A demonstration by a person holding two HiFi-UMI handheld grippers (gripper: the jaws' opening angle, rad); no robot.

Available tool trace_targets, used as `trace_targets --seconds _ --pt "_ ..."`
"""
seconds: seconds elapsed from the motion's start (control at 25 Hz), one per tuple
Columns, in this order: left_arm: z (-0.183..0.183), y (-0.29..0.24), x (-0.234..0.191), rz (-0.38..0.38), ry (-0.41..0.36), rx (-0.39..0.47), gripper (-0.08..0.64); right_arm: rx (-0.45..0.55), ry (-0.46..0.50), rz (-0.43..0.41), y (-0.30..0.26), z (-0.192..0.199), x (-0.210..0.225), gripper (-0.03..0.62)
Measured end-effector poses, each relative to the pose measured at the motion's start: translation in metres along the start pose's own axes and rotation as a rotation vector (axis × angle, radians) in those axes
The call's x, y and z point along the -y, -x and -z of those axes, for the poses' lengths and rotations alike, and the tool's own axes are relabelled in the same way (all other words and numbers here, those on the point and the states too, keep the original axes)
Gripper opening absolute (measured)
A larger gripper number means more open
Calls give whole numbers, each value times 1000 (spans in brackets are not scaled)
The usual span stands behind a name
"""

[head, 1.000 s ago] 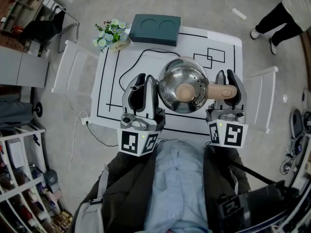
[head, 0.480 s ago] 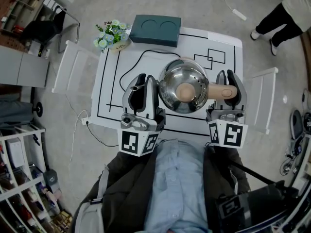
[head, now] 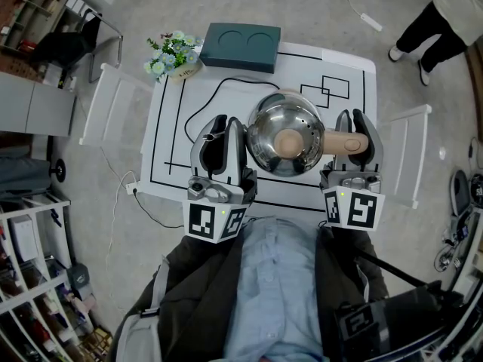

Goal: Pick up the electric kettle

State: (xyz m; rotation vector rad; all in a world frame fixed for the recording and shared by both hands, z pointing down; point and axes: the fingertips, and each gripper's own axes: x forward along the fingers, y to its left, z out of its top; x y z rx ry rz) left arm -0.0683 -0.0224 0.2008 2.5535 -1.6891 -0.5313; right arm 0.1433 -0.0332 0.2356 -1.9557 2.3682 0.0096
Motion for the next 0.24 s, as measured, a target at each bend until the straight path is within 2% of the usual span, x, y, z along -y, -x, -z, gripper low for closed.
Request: trace_targets --seconds 0.24 --pt "1 -2 0 1 1 -1 74 1 0 -1 -2 0 1 80"
